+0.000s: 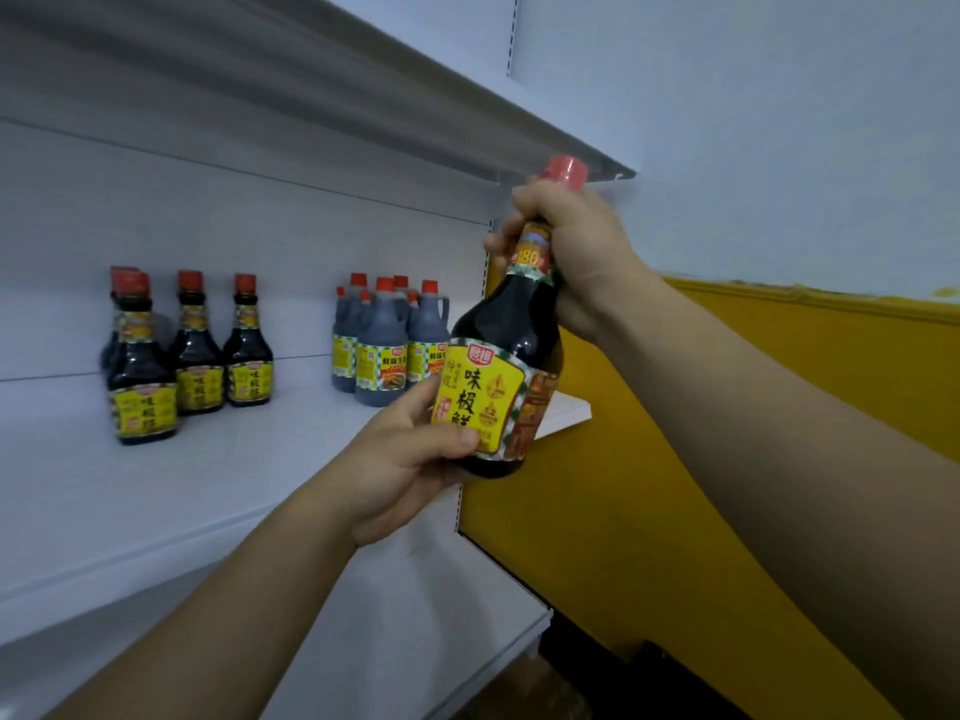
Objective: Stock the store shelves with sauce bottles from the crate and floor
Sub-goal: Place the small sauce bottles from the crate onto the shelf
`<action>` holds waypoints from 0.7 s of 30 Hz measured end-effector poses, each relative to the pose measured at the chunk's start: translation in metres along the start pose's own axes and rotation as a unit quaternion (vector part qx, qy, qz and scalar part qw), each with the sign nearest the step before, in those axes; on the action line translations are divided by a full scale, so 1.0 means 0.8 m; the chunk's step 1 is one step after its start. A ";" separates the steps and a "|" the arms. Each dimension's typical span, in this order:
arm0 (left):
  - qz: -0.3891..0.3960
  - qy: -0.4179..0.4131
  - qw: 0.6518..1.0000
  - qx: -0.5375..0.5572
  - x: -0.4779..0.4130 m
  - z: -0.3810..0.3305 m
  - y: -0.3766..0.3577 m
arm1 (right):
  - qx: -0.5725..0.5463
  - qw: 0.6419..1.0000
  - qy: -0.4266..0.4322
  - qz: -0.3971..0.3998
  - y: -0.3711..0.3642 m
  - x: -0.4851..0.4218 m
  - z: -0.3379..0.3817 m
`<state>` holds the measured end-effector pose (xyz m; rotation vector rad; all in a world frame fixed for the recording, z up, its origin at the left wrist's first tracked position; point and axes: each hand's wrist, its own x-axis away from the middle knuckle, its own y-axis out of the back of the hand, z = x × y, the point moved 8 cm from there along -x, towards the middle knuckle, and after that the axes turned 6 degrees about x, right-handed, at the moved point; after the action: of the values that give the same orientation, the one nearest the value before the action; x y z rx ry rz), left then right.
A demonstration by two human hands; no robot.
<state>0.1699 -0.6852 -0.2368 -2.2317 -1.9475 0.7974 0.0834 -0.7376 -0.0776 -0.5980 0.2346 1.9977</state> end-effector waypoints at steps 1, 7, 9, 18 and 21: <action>-0.047 -0.025 0.997 -0.055 0.003 -0.009 0.007 | 0.080 0.997 0.019 -0.004 -0.004 -0.004 0.003; -0.236 -0.130 0.936 -0.227 0.045 -0.046 0.039 | 0.301 0.949 0.048 0.082 -0.056 0.017 -0.025; -0.279 -0.139 0.921 -0.235 0.061 -0.050 0.058 | 0.308 0.940 0.031 0.143 -0.081 0.027 -0.055; -0.347 -0.041 0.862 -0.368 0.114 -0.064 0.151 | 0.167 0.961 -0.006 0.221 -0.176 0.019 -0.162; -0.366 0.012 0.849 -0.380 0.118 -0.070 0.189 | 0.143 0.962 -0.021 0.233 -0.203 0.006 -0.193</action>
<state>0.3361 -0.6096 -0.2781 -1.3923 -3.1276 -0.1503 0.2708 -0.7180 -0.1990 -0.3318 0.6788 2.3634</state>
